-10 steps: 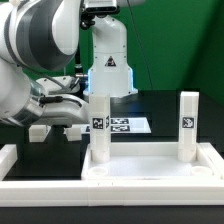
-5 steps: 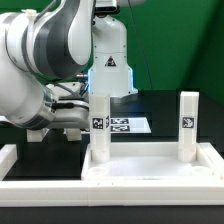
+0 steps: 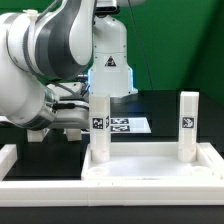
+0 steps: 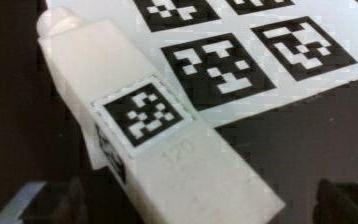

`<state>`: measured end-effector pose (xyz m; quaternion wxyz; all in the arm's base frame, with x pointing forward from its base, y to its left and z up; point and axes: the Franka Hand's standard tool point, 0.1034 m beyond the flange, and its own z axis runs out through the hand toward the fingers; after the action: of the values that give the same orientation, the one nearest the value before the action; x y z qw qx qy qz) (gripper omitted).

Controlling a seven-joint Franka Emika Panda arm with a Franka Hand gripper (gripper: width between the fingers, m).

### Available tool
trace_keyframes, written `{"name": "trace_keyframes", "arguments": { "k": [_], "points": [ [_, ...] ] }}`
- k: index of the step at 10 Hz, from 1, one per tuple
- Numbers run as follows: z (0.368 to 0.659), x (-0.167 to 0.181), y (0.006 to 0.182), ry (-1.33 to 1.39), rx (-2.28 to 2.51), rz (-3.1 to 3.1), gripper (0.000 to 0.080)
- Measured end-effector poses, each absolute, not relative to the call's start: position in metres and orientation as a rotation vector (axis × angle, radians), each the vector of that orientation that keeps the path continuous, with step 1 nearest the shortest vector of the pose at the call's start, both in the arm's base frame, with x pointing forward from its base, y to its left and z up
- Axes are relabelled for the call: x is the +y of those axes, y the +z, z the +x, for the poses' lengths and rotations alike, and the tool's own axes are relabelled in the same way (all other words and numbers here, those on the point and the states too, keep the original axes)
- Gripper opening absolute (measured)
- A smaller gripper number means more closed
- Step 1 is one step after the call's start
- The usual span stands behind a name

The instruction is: Assemble desk

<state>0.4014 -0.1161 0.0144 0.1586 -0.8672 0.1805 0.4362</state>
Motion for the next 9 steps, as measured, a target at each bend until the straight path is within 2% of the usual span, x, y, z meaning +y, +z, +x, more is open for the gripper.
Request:
{"name": "trace_keyframes", "arguments": {
  "k": [4,9],
  "points": [
    [0.401,-0.115,0.014,1.249,0.522,-2.480,0.0649],
    [0.388,-0.110,0.013,1.278,0.527,-2.475,0.0649]
  ]
}}
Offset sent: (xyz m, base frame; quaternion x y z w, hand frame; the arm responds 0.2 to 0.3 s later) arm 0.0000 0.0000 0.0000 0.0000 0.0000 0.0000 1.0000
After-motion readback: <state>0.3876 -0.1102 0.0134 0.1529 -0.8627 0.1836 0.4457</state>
